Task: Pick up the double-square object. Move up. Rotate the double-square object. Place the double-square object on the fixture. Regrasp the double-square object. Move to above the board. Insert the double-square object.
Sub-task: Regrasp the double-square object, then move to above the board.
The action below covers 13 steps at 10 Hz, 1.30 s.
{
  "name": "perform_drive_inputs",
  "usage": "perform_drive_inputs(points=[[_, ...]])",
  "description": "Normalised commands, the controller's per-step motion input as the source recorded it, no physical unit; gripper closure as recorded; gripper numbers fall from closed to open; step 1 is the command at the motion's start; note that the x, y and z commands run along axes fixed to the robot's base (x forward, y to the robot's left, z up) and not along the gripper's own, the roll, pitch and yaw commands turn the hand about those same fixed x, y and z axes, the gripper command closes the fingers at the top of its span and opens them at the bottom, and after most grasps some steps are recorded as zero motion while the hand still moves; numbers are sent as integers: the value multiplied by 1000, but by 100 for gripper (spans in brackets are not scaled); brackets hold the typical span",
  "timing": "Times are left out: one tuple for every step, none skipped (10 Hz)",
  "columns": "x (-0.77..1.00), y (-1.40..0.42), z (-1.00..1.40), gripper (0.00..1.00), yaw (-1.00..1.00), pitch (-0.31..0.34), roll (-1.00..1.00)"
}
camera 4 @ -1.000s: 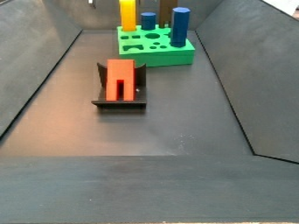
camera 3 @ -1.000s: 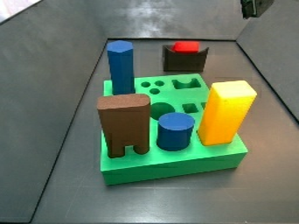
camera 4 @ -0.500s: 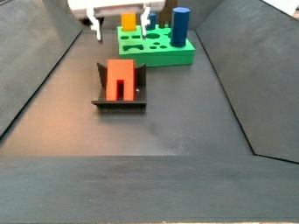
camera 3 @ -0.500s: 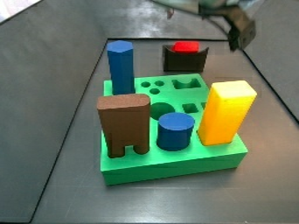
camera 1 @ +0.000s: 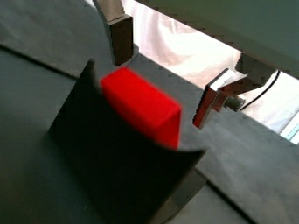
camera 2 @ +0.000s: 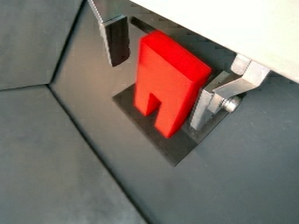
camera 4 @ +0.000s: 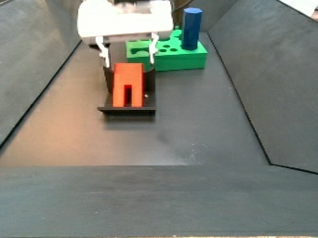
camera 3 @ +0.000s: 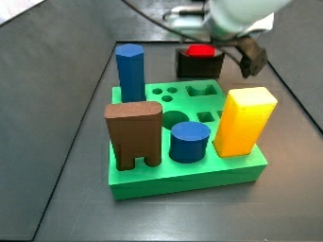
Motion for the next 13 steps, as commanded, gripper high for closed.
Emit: perform_drive_inputs(points=[[89, 13, -655, 0, -35, -74, 70], [81, 9, -454, 0, -46, -45, 71], [74, 3, -262, 0, -46, -20, 69], [24, -5, -187, 0, -40, 6, 57], [13, -7, -179, 0, -33, 3, 53], [14, -5, -177, 0, -22, 4, 53], [14, -5, -177, 0, -19, 4, 53], [14, -4, -176, 0, -14, 5, 52], [13, -4, -176, 0, -11, 5, 52], [0, 0, -500, 100, 0, 0, 0], [22, -48, 1000, 100, 51, 173, -293], [21, -47, 1000, 100, 53, 174, -292], [17, -44, 1000, 100, 67, 167, -267]])
